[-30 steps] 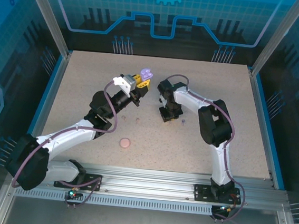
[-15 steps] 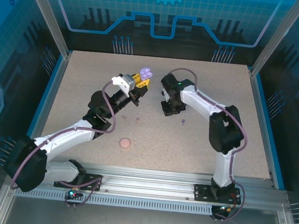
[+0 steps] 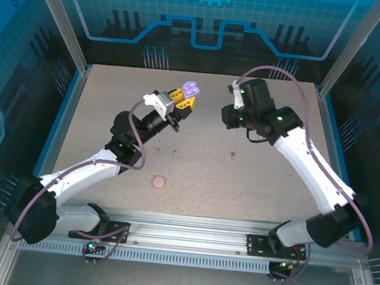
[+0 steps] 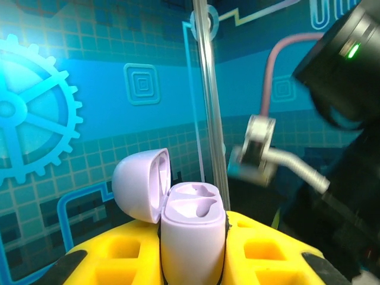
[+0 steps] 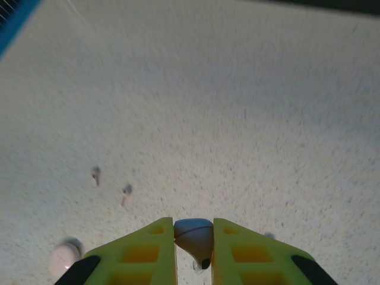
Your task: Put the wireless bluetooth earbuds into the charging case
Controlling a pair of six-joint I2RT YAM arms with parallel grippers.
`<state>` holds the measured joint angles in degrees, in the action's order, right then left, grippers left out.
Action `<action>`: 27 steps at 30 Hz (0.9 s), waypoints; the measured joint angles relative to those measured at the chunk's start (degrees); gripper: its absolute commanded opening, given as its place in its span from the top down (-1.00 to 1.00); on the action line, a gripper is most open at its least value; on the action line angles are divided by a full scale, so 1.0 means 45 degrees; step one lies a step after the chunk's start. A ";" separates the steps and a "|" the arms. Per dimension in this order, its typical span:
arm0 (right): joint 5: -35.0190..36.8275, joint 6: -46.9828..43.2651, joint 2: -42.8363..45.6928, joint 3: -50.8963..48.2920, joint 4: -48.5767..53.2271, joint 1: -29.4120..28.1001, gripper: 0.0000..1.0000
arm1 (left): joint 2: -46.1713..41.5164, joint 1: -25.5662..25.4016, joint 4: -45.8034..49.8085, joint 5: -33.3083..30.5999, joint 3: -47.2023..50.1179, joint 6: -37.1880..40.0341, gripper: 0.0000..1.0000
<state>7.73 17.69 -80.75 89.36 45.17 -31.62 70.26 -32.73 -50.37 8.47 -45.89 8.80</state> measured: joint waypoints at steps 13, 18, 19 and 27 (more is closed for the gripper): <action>-0.0767 -0.0699 0.2511 0.1093 -0.2059 -0.0403 0.58 | 0.0559 -0.0675 0.0466 0.0369 -0.0602 0.1423 1.00; -0.1341 -0.0845 0.2448 0.1506 -0.2730 -0.1112 0.58 | 0.0976 -0.0792 0.0466 0.0369 -0.0661 0.1409 1.00; -0.1418 -0.0884 0.2438 0.1530 -0.2880 -0.1258 0.58 | 0.1010 -0.0792 0.0476 0.0369 -0.0680 0.1409 1.00; -0.1991 -0.1248 0.2249 0.1379 -0.3677 -0.2142 0.59 | 0.1069 -0.0913 0.0457 0.0369 -0.0855 0.1316 1.00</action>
<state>-1.23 12.08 -70.63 95.57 28.62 -41.25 75.07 -36.84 -48.31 10.13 -49.74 14.72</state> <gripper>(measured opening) 0.209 0.221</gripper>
